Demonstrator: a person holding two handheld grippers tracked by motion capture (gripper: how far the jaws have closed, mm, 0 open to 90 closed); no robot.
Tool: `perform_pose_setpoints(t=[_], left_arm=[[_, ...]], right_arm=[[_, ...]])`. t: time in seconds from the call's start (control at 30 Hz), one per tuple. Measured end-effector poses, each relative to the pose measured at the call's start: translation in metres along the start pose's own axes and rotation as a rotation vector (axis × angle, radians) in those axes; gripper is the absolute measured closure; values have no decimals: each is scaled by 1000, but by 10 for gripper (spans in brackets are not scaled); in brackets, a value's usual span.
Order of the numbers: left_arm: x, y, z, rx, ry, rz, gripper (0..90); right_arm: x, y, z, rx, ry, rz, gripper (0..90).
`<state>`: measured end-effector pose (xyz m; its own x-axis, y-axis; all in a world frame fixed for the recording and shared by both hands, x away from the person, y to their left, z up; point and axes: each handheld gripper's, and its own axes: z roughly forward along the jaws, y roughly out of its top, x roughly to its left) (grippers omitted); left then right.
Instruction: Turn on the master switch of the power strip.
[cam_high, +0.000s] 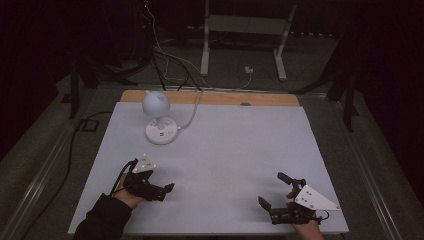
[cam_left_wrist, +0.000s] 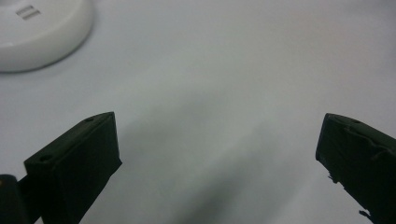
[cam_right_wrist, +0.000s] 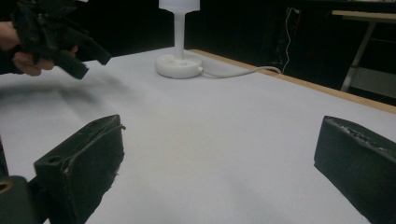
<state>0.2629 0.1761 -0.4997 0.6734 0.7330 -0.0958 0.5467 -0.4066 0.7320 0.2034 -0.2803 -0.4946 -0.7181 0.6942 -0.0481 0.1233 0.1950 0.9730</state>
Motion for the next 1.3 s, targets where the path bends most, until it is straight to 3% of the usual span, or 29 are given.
perform_pose_setpoints(t=[0.4, 0.57, 0.67, 0.93, 1.1, 1.23, 1.3], left_arm=[[-2, -28, -13, -14, -2, -9, 2], [-6, -40, -18, -50, 4, -11, 3], [-7, -46, -22, -49, 22, -14, 3], [-10, -64, -29, -29, 10, -10, 3], [-10, -71, -33, -41, 10, -4, 3], [-9, -72, -33, -52, 25, 8, 3], [-8, -71, -33, -74, 60, 11, 3]], right_arm=[[1, 0, 0, 5, 0, -3, 14], [1, 0, 0, 8, -1, -9, 13], [1, 1, 0, 6, -2, -14, 14], [1, 0, -1, 10, 1, -13, 13], [1, 0, -1, 11, -1, -17, 14], [1, -1, -2, 10, 1, -16, 14], [1, -1, -2, 12, 5, -15, 13]])
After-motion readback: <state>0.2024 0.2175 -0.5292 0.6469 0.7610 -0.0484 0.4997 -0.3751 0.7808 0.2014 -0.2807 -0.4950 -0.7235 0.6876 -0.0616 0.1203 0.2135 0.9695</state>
